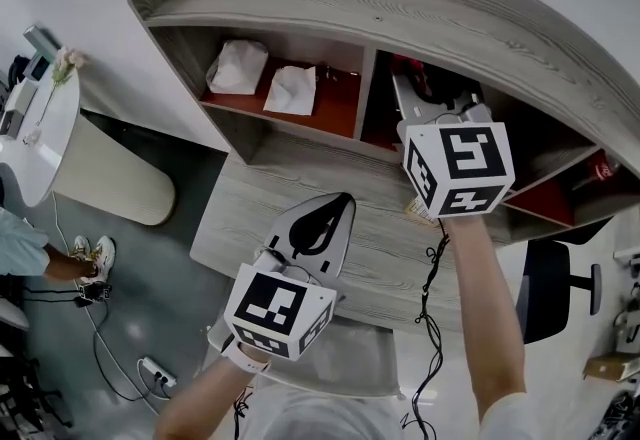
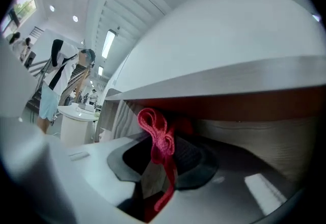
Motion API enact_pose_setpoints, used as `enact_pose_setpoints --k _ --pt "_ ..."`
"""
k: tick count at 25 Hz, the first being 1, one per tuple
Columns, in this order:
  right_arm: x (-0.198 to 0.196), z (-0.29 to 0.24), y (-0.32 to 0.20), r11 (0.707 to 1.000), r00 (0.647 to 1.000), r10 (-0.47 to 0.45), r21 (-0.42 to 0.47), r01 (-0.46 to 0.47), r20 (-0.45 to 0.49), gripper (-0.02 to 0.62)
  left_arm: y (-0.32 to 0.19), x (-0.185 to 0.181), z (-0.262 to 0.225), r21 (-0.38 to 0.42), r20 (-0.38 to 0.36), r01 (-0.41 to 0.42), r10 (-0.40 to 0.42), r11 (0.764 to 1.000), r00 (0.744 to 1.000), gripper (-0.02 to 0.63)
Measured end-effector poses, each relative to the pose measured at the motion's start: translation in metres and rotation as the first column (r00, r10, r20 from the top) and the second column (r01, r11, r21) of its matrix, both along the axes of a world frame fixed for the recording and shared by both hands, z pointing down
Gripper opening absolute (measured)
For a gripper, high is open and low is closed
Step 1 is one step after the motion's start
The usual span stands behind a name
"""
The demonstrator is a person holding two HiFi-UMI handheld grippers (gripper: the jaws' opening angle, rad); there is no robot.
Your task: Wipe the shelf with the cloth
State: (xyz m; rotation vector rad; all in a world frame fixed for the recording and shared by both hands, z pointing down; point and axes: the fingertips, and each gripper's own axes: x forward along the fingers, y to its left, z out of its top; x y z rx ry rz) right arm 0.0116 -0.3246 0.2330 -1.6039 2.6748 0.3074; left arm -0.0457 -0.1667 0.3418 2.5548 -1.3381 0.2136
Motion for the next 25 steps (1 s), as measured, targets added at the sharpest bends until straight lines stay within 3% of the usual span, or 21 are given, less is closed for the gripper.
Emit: enact_pose_setpoints --k 6,15,25 --pt "-0.004 -0.003 0.013 1.0 1.0 -0.016 0.013 0.016 -0.005 0.12 0.002 0.0 -0.001 0.003 0.001 0.003 -0.003 1.0 1.0 0.006" --pt "-0.012 0.014 0.029 0.999 0.994 -0.048 0.002 0.049 -0.1 0.12 0.008 0.006 0.005 -0.01 -0.001 -0.004 0.004 1.0 1.0 0.006" --pt "-0.017 0.073 0.028 0.983 0.979 -0.087 -0.173 0.055 -0.183 0.12 0.014 0.011 0.008 -0.018 0.003 -0.01 0.01 1.0 1.0 0.006"
